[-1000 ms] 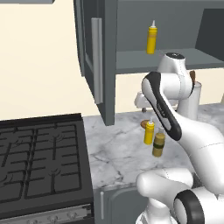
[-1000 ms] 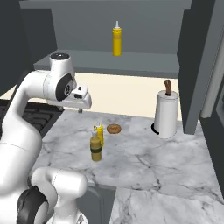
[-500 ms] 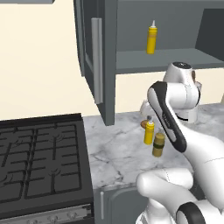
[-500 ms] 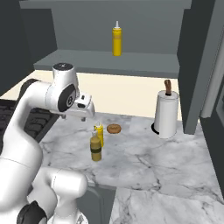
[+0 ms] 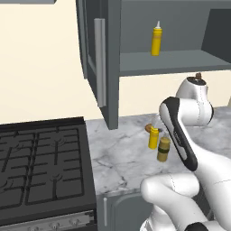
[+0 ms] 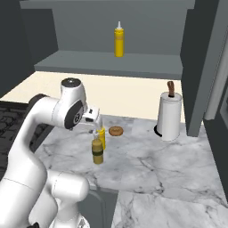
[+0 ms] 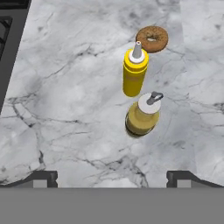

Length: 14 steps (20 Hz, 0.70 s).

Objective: Pick the oil and vinegar bottle and mustard from the counter and place them in the cabinet.

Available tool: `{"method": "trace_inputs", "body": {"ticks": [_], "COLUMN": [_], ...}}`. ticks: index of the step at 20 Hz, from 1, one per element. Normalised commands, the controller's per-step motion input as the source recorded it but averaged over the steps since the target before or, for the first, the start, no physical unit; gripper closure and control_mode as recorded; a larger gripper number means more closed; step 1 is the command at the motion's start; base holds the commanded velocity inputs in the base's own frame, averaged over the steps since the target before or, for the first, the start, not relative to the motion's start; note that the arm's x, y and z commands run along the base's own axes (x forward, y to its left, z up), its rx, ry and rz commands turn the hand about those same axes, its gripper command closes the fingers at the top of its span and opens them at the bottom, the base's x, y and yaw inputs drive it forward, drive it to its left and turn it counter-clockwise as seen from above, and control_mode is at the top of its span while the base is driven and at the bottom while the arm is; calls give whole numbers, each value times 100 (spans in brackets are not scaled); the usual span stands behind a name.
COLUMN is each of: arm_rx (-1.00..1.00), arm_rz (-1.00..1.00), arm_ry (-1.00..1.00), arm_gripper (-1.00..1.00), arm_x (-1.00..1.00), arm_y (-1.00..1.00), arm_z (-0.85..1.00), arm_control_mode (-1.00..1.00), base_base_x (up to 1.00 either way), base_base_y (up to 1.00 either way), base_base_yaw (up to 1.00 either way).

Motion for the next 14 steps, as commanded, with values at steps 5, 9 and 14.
{"method": "trace_inputs", "body": {"ticks": [5, 9, 14], "arm_rx": [0, 0, 0], "arm_rz": [0, 2, 4], "arm_ry": [-5, -6, -5], "arm_gripper": [-100, -100, -100], "arm_x": [-1, 0, 0], "arm_y": [-23, -20, -19], "arm_z": [-32, -33, -31], "arm_control_mode": [-100, -100, -100], "base_base_x": [0, 0, 0], "base_base_y": [0, 0, 0], "base_base_yaw": [0, 0, 0]}}
